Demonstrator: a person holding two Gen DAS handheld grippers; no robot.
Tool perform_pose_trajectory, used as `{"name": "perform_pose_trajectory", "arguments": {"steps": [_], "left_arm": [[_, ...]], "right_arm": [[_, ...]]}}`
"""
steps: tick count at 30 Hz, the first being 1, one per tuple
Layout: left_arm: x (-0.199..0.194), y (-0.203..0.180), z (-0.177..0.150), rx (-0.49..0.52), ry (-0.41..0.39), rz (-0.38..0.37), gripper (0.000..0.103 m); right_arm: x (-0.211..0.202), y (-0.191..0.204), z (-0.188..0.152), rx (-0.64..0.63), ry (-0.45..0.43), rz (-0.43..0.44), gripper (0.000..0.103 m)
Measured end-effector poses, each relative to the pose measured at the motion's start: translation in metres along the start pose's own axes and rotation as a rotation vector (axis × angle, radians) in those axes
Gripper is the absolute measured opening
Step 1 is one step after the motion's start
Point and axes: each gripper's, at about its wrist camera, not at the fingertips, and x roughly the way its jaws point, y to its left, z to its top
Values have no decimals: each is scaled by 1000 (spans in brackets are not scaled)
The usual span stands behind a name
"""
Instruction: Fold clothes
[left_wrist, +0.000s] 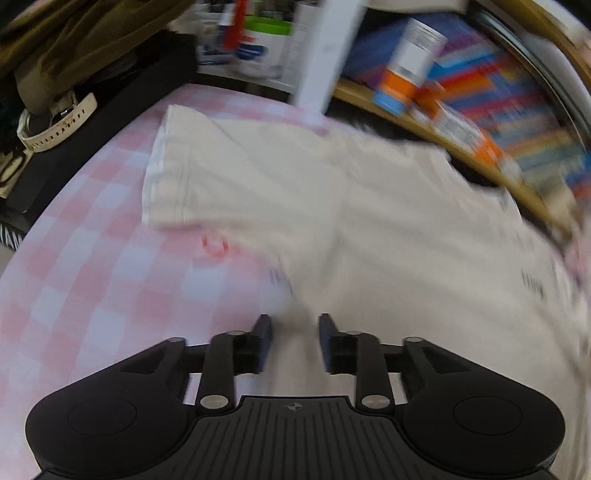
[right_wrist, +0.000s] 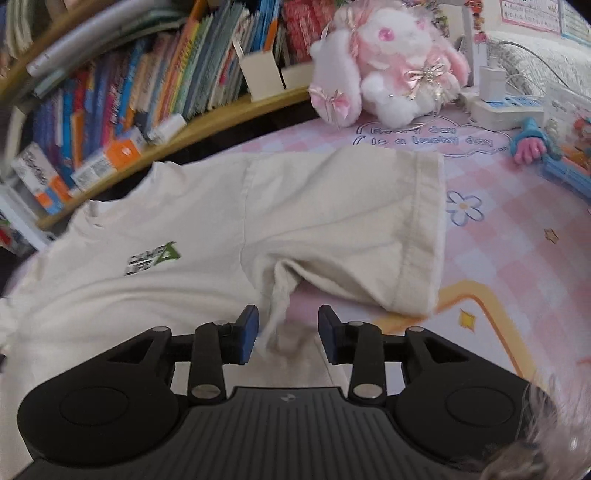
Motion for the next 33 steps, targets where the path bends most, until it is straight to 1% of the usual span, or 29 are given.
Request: {"name": "perform_pose_trajectory", "arguments": {"steps": [2, 4, 6, 7, 8, 9, 10, 11, 13, 14, 15, 18, 21, 22, 23, 24, 27, 29, 30, 31, 33], "left_arm": [[-13, -13, -23, 64, -2, 3, 36], [-26, -26, -45, 132, -10, 10, 36], [-31, -34, -56, 184, -23, 34, 33], [-33, -36, -60, 204, -31, 51, 23], [-34, -33, -58, 197, -34, 65, 4], [-34, -30, -56, 188, -36, 80, 2], [-34, -21, -51, 146, -28, 45, 2], [-34, -13, -47, 109, -25, 29, 3], [-34, -6, -43, 82, -23, 32, 3], [-34, -8, -43, 94, -15, 30, 3], [-34, -11, -44, 108, -5, 27, 3], [-36, -14, -50, 126, -1, 24, 3], [-39, -12, -51, 121, -3, 26, 5], [-40, -12, -50, 126, -4, 28, 6], [-41, -12, -48, 130, -4, 30, 6], [-44, -12, -45, 140, -21, 23, 7], [-43, -11, -30, 144, -43, 35, 8], [-41, -13, -18, 143, -49, 59, 8], [-41, -14, -13, 144, -55, 65, 8], [-42, -16, -10, 149, -63, 58, 8], [-45, -23, -3, 162, -79, 40, 8]], "right_arm": [[-13, -1, -14, -37, 12, -1, 34], [-27, -2, -29, -77, 26, -5, 34], [-32, -2, -43, -110, 53, -13, 34], [-34, 0, -50, -125, 66, -20, 33], [-35, 2, -56, -133, 76, -28, 31], [-36, 4, -61, -138, 79, -32, 28], [-37, 6, -66, -141, 81, -33, 19], [-38, 8, -69, -139, 97, -20, 3], [-38, 13, -73, -132, 137, 20, 3], [-39, 17, -75, -130, 158, 44, 3], [-39, 21, -76, -155, 165, 37, 3], [-27, 19, -50, -181, 141, -3, 3], [-14, 15, -21, -202, 113, -42, 10], [-9, 14, -12, -209, 104, -55, 24], [-5, 13, -2, -216, 94, -68, 32], [0, 12, 7, -222, 85, -81, 38], [13, 8, 36, -243, 57, -120, 38], [22, 6, 55, -257, 39, -146, 41], [34, 4, 66, -258, 39, -184, 46], [49, 2, 77, -258, 42, -229, 49], [68, -3, 95, -244, 26, -238, 52]]}}
